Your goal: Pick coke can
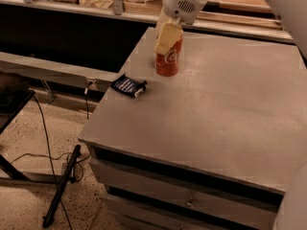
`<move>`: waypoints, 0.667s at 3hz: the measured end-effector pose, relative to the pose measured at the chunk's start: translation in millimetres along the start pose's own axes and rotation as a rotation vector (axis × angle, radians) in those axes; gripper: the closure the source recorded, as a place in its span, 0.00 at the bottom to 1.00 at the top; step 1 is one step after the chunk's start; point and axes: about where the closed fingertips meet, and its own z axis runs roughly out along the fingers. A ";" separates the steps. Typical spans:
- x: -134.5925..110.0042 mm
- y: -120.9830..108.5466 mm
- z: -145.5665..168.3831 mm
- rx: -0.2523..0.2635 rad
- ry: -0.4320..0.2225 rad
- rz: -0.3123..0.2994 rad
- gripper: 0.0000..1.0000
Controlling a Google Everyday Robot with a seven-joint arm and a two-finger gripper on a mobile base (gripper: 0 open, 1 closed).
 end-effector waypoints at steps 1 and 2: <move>0.4 2.4 -55.3 0.068 -0.060 -0.013 1.00; -0.5 2.0 -59.9 0.075 -0.068 -0.014 1.00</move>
Offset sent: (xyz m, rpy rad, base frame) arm -0.0148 -0.0196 0.0442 0.0511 -0.0664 -0.0008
